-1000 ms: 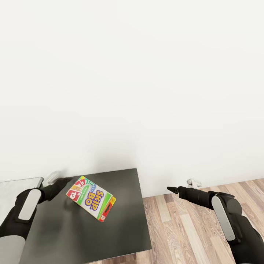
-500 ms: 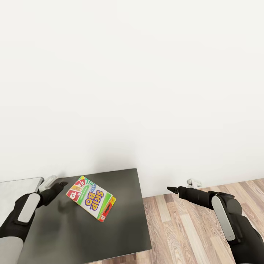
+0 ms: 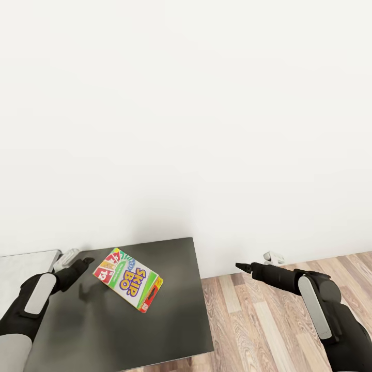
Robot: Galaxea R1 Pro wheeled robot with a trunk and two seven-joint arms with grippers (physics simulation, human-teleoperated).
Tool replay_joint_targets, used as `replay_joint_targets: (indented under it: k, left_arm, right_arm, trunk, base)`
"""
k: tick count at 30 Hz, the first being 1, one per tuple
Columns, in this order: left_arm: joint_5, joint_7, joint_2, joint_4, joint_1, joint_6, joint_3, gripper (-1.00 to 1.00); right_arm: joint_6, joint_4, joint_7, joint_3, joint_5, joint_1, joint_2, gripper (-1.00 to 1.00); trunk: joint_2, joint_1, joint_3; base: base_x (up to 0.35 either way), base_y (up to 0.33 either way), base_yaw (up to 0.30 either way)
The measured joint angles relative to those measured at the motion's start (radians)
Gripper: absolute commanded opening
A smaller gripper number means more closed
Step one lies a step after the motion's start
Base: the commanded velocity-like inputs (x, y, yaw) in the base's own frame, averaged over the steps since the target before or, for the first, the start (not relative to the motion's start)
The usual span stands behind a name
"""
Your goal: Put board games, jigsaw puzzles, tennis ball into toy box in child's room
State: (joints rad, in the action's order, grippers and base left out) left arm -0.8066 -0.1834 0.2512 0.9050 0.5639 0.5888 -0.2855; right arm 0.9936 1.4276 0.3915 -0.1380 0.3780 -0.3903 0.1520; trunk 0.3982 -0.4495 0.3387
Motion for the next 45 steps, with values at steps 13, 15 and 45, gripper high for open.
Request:
replay_joint_targets:
  k: [13, 15, 45]
  left_arm:
    - [0.001, 0.0, 0.0, -0.004, 0.0, -0.001, 0.001, 1.0]
    - [0.001, 0.0, 0.0, -0.005, 0.0, -0.001, 0.002, 1.0]
    - [-0.002, 0.003, 0.0, -0.066, 0.0, -0.003, 0.002, 1.0]
  right_arm:
    - [0.001, 0.001, 0.003, 0.0, 0.001, 0.0, 0.0, 1.0]
    - [0.001, 0.001, 0.003, 0.0, 0.002, 0.0, 0.0, 1.0]
    - [0.001, 0.002, 0.002, 0.0, 0.001, 0.0, 0.0, 1.0]
  trunk:
    - [0.0, 0.0, 0.0]
    - [0.0, 0.0, 0.0]
    - [0.0, 0.0, -0.005]
  base:
    - [0.0, 0.0, -0.015]
    - [0.0, 0.0, -0.126]
    - [0.0, 0.0, -0.123]
